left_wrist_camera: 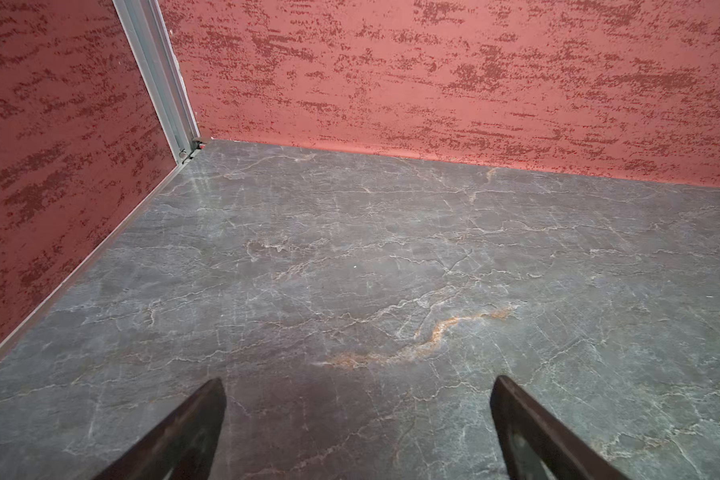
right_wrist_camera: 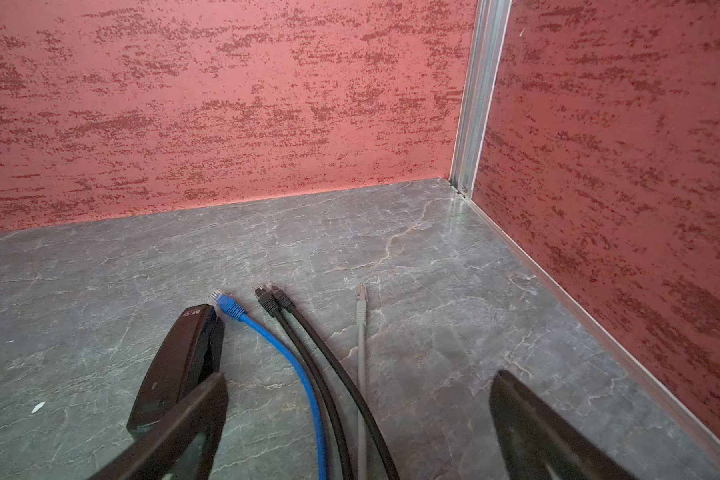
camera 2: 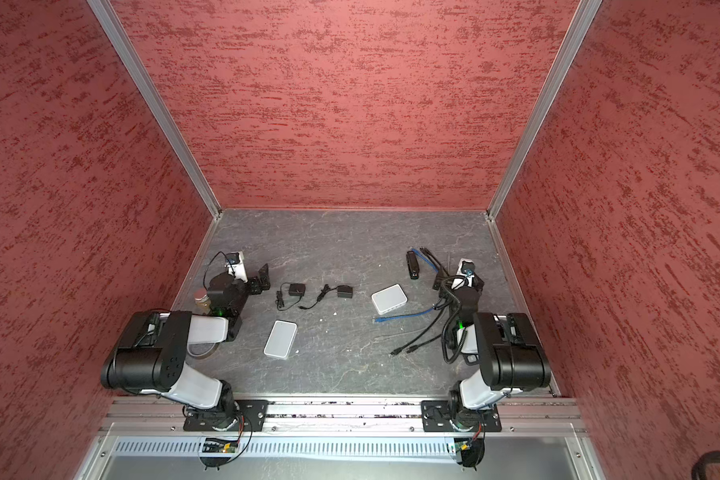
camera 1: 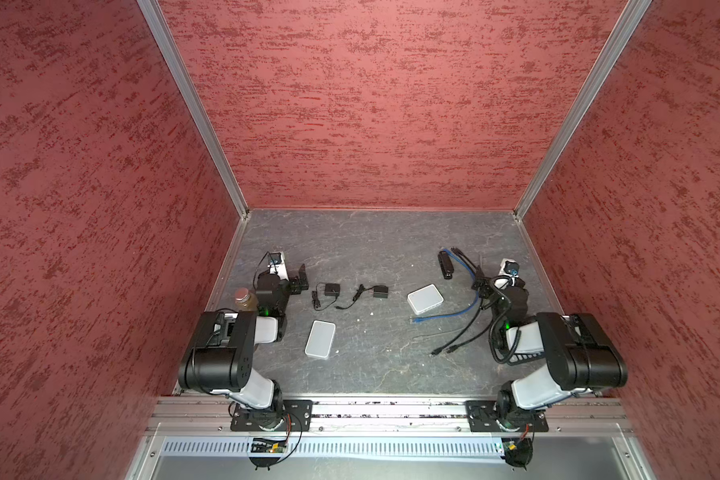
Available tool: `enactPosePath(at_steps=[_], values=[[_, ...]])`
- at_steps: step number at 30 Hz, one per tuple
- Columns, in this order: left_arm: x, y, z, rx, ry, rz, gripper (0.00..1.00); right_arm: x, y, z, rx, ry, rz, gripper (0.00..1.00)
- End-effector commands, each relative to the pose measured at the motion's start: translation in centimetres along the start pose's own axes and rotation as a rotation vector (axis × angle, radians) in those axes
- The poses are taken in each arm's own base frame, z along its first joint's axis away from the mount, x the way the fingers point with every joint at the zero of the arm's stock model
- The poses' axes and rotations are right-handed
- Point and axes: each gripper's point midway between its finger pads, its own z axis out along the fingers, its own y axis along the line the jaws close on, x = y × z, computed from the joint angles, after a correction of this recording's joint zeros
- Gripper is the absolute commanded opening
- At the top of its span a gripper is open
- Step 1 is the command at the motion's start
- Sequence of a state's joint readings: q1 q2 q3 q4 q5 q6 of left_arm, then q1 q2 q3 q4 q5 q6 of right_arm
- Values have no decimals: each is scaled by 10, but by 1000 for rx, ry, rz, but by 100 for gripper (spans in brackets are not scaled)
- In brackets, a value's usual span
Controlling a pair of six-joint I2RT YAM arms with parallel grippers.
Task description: Insert the plug into the switch port
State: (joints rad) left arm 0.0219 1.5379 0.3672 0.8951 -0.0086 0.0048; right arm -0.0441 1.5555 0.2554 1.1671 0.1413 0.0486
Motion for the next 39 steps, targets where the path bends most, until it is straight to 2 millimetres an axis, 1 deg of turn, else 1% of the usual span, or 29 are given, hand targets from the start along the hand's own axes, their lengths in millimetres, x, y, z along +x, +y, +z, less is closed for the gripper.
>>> enactPosePath(at_steps=[1, 39], values=[[-6, 0, 1, -5, -17, -4, 100, -12, -5, 2, 27, -38, 22, 99], [-6, 1, 2, 4, -13, -10, 100, -12, -4, 1, 21, -40, 24, 99]])
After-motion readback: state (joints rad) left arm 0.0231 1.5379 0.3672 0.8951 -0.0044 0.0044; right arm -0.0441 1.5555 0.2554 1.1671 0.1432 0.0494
